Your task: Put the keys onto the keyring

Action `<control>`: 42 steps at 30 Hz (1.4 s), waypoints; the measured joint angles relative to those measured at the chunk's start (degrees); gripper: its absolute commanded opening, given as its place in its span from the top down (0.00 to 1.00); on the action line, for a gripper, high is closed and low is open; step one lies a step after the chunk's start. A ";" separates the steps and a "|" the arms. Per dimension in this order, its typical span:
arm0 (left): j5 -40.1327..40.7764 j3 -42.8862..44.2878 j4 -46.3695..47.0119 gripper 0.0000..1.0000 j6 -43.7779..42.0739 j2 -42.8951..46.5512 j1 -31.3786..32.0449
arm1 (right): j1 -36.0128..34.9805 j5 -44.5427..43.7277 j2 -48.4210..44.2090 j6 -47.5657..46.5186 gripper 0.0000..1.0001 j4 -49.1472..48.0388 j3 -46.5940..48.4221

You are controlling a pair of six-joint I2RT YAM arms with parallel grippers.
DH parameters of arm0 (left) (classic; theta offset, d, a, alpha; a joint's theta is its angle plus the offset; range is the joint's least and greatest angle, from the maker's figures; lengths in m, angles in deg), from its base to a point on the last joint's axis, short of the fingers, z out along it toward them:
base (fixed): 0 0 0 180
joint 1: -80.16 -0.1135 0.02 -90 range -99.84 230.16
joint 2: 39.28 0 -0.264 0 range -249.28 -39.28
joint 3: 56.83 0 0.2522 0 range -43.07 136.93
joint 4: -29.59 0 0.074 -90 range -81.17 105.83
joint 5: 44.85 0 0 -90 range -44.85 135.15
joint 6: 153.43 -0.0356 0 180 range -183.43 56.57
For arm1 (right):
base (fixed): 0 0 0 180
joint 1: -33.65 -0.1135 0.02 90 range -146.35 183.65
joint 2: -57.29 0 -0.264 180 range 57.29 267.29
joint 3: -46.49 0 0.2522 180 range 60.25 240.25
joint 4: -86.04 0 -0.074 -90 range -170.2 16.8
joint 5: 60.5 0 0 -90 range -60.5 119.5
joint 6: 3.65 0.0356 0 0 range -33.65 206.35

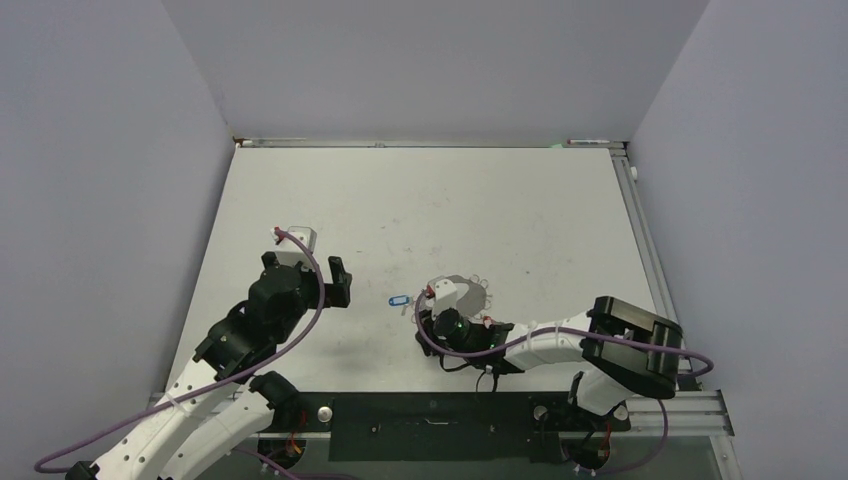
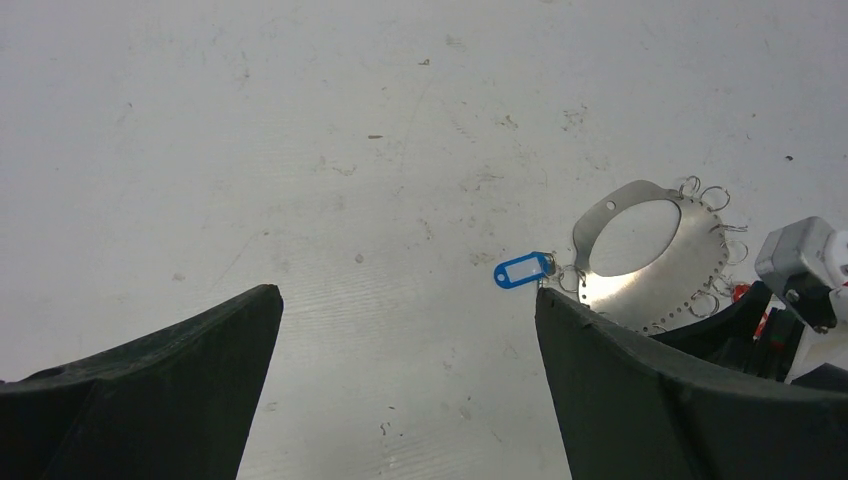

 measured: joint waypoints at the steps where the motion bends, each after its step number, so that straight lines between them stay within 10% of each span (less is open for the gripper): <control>1: -0.04 0.00 0.00 0.04 -0.11 0.02 0.00 | 0.79 0.33 -0.35 0.39 0.68 -0.37 -0.48; 22: -4.72 0.00 0.35 0.04 -0.74 -0.87 -3.15 | 3.26 -5.18 -25.20 5.22 0.62 23.89 -4.59; 29: -5.31 0.00 0.66 0.04 -1.64 -1.53 -3.69 | 3.26 -9.94 -29.44 -0.90 0.30 19.98 -4.07; 42: -4.57 0.00 0.50 0.04 -1.40 -4.31 -3.74 | 3.26 -20.48 -43.78 -12.46 0.23 11.32 -2.82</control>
